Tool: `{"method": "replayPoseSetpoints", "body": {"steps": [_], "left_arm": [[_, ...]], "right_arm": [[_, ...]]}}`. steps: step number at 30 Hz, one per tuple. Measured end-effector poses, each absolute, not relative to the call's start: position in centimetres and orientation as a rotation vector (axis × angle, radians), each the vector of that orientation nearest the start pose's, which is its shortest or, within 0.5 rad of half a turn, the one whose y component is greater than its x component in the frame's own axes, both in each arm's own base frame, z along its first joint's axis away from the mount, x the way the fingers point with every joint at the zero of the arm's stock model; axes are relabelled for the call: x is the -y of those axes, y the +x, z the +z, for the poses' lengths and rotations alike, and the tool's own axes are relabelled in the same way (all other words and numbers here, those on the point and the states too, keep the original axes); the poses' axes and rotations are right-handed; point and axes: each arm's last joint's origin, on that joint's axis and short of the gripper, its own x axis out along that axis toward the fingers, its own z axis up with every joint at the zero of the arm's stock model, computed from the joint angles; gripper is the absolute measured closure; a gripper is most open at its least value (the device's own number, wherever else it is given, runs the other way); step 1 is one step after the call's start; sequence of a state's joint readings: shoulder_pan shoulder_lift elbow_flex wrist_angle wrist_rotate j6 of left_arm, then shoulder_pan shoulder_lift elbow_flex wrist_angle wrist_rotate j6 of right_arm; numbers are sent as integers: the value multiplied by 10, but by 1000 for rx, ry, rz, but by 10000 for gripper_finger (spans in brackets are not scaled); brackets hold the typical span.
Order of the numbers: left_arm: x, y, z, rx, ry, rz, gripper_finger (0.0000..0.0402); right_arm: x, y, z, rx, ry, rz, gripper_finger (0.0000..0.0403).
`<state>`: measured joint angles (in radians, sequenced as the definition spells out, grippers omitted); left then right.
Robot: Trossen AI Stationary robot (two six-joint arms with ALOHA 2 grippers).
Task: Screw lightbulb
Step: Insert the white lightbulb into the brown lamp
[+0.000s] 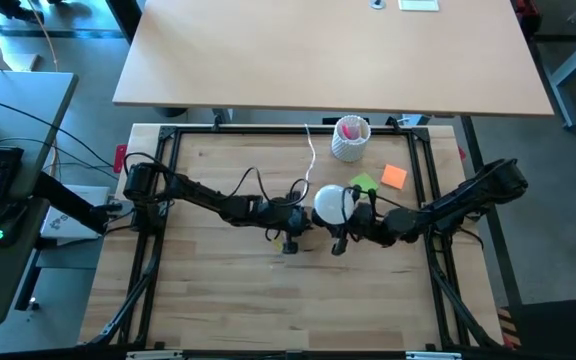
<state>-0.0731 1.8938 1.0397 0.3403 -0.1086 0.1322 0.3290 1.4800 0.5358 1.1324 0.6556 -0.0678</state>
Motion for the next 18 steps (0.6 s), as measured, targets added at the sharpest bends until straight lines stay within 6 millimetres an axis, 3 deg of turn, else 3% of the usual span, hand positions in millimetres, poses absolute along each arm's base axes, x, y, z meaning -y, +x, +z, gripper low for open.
{"method": "replayPoseSetpoints", "body": {"steps": [10,18], "left_arm": [[19,394,166,-474,246,302,372],[18,395,168,-449,209,332,369]], "right_arm": [[-69,274,230,147,114,-585,262],[-69,278,237,132,20,-602,262]]}}
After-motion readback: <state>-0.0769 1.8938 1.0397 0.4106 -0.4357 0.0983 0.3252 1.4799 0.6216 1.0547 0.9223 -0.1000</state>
